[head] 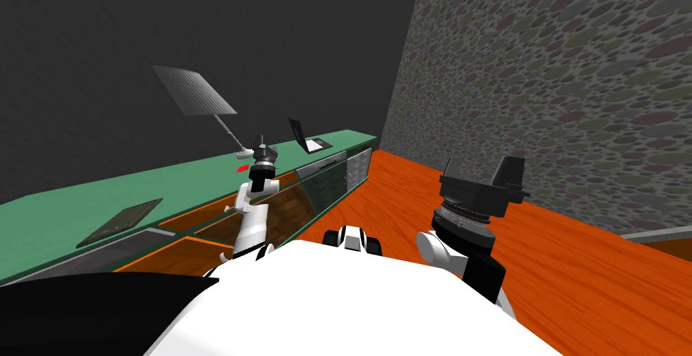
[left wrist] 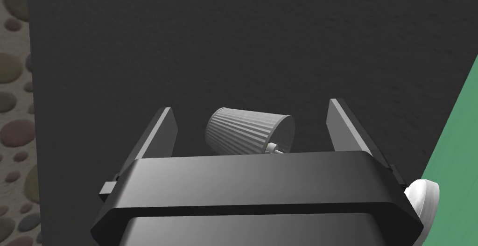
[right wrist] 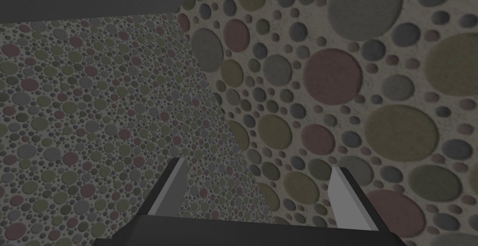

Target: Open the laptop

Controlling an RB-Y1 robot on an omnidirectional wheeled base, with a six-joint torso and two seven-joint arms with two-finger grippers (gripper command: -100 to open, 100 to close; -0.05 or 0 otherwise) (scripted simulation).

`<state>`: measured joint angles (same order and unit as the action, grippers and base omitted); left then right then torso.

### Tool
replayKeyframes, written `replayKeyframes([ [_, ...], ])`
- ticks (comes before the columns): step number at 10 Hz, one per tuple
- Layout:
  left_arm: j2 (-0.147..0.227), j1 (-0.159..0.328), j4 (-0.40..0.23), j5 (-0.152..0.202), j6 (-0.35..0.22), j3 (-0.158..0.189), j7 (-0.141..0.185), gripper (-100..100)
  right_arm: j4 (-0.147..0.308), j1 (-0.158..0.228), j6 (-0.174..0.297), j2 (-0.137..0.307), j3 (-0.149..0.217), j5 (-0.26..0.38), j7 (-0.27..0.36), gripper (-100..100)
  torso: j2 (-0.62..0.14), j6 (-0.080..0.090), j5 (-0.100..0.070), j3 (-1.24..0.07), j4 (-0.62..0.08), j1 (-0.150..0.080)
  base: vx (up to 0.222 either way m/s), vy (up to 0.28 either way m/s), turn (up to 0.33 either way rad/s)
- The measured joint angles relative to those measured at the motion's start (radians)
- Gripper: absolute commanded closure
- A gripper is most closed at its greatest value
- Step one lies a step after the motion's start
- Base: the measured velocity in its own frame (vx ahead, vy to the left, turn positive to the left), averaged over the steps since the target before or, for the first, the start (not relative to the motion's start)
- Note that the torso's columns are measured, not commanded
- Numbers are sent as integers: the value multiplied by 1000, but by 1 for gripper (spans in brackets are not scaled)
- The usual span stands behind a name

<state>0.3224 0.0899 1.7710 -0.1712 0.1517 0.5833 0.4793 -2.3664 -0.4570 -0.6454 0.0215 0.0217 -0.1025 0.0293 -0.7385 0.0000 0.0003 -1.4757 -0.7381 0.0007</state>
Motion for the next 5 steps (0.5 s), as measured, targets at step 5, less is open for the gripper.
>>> replayKeyframes([
  [5,38,117,-149,-23,-83,98,62,-100,0,0,0,0,0,0,0,0,0,0,0,0,0,1,45,-102,-69],
])
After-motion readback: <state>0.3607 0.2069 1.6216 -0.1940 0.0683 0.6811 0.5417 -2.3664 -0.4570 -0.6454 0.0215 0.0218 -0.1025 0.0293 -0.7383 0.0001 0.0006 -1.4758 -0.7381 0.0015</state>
